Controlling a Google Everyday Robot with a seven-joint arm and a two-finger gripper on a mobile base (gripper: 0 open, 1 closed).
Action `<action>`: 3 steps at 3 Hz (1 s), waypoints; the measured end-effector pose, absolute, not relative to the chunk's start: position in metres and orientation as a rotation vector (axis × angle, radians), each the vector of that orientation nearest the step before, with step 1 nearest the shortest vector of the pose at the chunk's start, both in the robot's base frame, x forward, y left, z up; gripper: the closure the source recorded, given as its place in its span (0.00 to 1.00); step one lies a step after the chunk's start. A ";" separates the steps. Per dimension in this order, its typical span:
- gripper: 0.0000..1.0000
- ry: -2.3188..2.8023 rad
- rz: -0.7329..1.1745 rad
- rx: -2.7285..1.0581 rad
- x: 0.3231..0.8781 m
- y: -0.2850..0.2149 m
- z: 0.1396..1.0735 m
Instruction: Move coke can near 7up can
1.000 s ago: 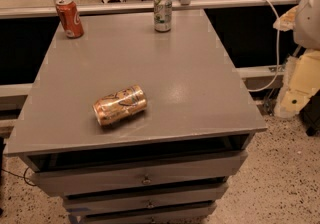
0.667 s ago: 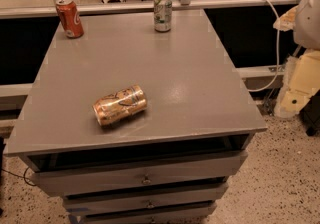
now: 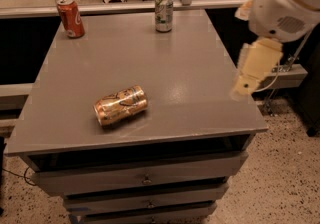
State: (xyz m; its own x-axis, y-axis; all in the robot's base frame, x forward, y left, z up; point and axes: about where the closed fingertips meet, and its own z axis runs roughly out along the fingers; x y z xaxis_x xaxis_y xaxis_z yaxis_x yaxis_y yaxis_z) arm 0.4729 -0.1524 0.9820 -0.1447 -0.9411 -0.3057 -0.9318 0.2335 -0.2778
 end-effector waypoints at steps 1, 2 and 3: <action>0.00 2.013 0.113 -1.660 0.503 -0.081 0.987; 0.00 2.013 0.112 -1.662 0.503 -0.081 0.987; 0.00 1.980 0.174 -1.645 0.506 -0.070 0.989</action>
Offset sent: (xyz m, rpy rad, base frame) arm 0.0249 0.0574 0.0021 0.1083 -0.0124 0.0379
